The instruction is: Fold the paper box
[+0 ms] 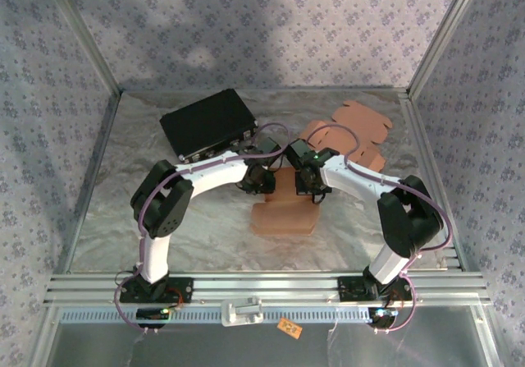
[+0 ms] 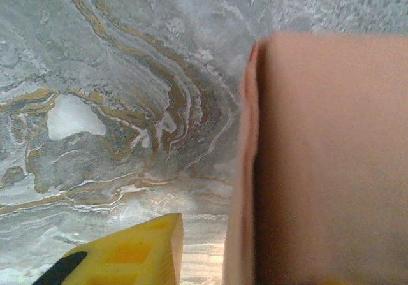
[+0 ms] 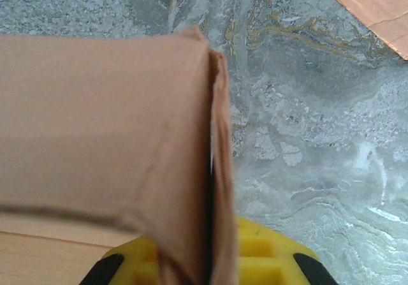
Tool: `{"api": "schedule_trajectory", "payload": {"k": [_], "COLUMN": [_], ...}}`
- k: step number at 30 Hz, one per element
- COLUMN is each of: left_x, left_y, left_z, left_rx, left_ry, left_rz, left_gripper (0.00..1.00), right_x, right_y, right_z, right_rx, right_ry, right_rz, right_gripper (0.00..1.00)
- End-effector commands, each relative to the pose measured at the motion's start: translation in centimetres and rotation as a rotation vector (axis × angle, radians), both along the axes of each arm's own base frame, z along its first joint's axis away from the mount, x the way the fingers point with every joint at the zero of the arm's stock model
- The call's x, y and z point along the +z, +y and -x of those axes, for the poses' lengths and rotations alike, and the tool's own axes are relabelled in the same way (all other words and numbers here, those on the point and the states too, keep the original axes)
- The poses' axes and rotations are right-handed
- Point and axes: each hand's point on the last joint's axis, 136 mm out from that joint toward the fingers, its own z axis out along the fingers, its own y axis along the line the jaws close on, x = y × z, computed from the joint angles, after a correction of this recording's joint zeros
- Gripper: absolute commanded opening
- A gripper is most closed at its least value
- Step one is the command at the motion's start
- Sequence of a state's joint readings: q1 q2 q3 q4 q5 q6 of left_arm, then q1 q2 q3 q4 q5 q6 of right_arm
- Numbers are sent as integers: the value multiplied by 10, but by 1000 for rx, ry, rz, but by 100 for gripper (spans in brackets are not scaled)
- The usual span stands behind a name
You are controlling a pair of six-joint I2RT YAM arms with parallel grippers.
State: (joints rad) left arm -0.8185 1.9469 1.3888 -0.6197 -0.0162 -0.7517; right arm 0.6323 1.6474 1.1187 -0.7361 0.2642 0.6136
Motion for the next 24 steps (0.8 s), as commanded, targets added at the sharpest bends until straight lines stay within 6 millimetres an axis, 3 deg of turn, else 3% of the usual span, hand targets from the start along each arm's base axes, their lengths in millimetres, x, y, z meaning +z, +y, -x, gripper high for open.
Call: {"api": "schedule_trajectory", "payload": {"k": [1,5,8,18,24], "left_x": [26,49,55,43,35], "left_y": [2,1,2,-1,-9], "left_z": [-2,-6,-8,-23,-31], "left_rx": [-11,-23,-28,-42,-62], "left_ry": [-63,-94,-85,-85,-74], "left_rz": [26,76,111,110,97], "left_gripper": [37,46,49,48,41], "right_x": [4,3,2,2,2], "right_y": [-10,-11,-12,-5,-4], "right_z": [3,4,4,0,1], "right_rx": [-39,-38,-42,-46,-46], "right_ry": [0,8,16,41,47], "right_rz": [14,18,11,-26,-34], "right_gripper": [0,0,0,0,0]}}
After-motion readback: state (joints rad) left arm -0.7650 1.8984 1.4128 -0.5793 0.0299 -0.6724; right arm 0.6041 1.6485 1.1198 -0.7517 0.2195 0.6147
